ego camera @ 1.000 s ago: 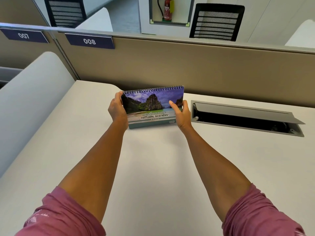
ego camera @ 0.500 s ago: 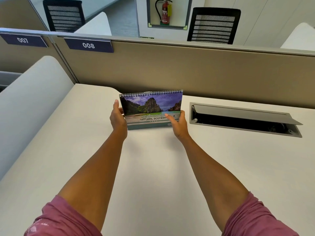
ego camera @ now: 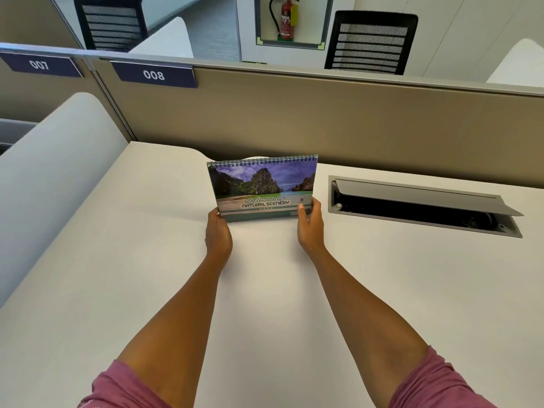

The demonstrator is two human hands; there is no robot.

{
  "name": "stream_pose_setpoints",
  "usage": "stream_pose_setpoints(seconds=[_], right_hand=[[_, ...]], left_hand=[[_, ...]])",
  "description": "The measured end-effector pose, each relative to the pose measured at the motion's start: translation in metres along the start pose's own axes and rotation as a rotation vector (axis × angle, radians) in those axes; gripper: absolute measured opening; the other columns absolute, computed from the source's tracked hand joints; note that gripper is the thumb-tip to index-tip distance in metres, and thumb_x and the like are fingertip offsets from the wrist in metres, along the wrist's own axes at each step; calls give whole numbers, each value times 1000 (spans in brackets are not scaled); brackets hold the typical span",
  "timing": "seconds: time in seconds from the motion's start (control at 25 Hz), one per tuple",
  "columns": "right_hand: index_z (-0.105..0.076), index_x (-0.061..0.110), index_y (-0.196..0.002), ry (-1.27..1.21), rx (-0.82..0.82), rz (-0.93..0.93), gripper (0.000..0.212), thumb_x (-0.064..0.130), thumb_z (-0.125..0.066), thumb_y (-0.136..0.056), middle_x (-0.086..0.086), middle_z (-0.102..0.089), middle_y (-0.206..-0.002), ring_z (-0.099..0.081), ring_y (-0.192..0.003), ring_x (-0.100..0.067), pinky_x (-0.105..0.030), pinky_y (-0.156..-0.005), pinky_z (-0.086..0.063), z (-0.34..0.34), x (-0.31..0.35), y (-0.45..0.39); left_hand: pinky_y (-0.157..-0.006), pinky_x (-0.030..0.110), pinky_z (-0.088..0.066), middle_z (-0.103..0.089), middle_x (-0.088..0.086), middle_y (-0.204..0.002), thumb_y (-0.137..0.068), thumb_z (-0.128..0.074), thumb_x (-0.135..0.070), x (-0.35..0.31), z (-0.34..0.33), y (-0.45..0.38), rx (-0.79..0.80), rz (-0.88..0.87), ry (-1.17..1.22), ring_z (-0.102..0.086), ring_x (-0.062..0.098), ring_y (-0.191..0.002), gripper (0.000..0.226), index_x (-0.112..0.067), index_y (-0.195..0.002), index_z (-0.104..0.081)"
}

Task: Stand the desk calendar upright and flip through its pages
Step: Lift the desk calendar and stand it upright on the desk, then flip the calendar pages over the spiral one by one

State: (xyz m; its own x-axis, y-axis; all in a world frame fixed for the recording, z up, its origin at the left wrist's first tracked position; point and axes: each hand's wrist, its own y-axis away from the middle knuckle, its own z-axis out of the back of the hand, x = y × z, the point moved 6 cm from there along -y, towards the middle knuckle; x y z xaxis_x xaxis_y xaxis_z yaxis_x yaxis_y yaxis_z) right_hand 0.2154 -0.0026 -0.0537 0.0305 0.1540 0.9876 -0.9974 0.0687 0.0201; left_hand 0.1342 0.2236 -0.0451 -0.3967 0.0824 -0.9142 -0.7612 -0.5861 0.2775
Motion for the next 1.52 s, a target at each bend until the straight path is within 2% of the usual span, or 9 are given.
stream_pose_setpoints(seconds=[0.08,0.28,0.4,0.56,0.68,0.84,1.04,1.24,1.52], right_hand=[[-38,11,-140,37,15,5,40,23,-44,-102,-9,-53,-137,-52,-123,-20,-27,-100,-44,-1,-3,0],[-36,12,-144,117,31,13,44,25,-43,-102,-8,-52,-140,-50,-127,-22,-42,-109,-42,-2,-7,-2],[-34,9,-145,114,46,34,47,20,-46,-101,-9,-49,-143,-47,-130,-22,-37,-111,-39,-1,-3,1],[-24,7,-149,78,-12,-4,61,9,-54,-96,-10,-36,-152,-37,-139,-22,-16,-107,-29,1,-2,10],[-22,6,-150,79,-46,-9,65,4,-56,-94,-11,-34,-153,-35,-141,-23,-16,-109,-26,-1,-5,21],[-24,7,-149,119,-47,-3,68,1,-58,-91,-9,-34,-153,-34,-140,-21,-12,-106,-23,-1,-4,33],[-32,9,-145,141,-81,-14,62,1,-59,-90,-9,-41,-148,-38,-136,-21,-15,-104,-26,5,-2,37],[-43,11,-141,145,-139,-53,53,7,-61,-91,-8,-47,-144,-44,-133,-23,-31,-110,-36,8,-1,36],[-42,13,-140,25,-176,-95,54,6,-63,-91,-7,-53,-140,-51,-128,-23,-27,-102,-40,7,5,41]], left_hand=[[-114,50,-33,-51,7,-143,-102,-30,-12,6,0,-4,22,-79,-65,-48,31,-127,43,-19,-143,-41],[-116,50,-30,-44,7,-151,-100,-38,-7,16,-1,-7,27,-109,-129,-44,30,-135,53,-20,-151,-33],[-120,46,-26,-37,5,-156,-99,-41,-2,18,-2,-3,32,-133,-126,-36,27,-141,58,-20,-153,-28],[-121,36,-22,-31,4,-159,-95,-43,2,25,3,7,90,-215,-126,-30,22,-145,66,-17,-154,-23],[-117,25,-17,-27,4,-161,-91,-45,-7,27,5,15,101,-299,-206,-25,19,-147,69,-12,-155,-22],[-124,38,-9,-13,3,-164,-96,-45,-13,37,2,21,78,-311,-377,-7,24,-152,69,-15,-157,-13],[-125,41,3,-9,9,-165,-94,-47,-17,29,1,20,2,-336,-533,-2,21,-153,76,-4,-156,-4],[-124,42,3,-13,9,-164,-96,-46,-17,18,2,30,-14,-284,-560,-2,24,-152,71,-14,-157,-9],[-124,44,-2,-17,7,-164,-98,-46,-19,16,4,34,-27,-264,-521,-3,25,-152,68,-17,-157,-13]])
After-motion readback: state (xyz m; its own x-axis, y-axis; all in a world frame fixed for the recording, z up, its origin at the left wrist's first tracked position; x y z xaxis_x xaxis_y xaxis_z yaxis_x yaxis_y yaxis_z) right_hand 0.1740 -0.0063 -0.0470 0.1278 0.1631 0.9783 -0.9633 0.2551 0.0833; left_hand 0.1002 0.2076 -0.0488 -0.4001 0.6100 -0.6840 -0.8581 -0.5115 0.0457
